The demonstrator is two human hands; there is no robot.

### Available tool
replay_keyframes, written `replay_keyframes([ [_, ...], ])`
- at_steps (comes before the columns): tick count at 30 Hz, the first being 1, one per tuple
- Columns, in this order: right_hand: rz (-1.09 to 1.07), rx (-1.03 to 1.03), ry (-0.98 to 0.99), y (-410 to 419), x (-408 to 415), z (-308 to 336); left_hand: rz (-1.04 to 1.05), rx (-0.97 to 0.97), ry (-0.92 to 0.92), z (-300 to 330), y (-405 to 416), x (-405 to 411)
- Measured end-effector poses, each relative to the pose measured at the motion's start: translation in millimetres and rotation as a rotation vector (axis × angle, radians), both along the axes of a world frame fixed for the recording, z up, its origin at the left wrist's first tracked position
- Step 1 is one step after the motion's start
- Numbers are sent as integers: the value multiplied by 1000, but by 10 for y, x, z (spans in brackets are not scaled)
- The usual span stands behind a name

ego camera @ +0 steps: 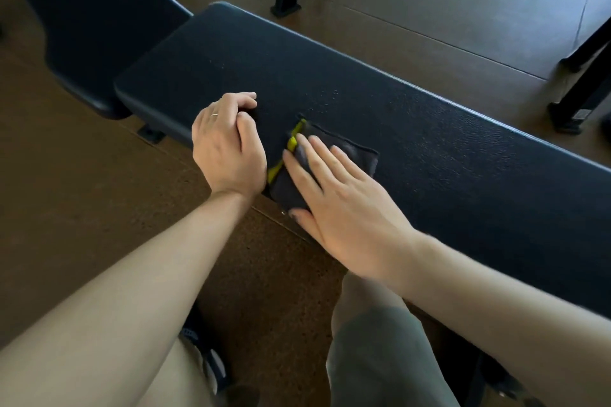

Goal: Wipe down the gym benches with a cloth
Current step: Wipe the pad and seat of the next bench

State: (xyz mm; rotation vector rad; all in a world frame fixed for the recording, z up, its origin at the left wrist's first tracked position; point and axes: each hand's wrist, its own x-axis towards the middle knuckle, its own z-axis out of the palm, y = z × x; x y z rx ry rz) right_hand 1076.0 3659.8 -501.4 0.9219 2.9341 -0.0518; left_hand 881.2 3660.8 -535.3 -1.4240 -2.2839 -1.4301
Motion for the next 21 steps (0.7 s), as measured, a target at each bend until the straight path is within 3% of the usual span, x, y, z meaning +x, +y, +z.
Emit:
replay_keyframes([
  [5, 35, -1, -42, -137, 667, -56, 14, 5, 2, -1, 9, 27],
  [8, 24, -82, -1, 55, 459, 13, -6, 20, 18, -5, 14, 15],
  [13, -198, -157, 78, 634, -382, 69, -13, -6, 33, 21, -5, 2],
  [21, -97, -185, 3, 54, 233, 63, -80, -112, 93, 70, 59, -74],
])
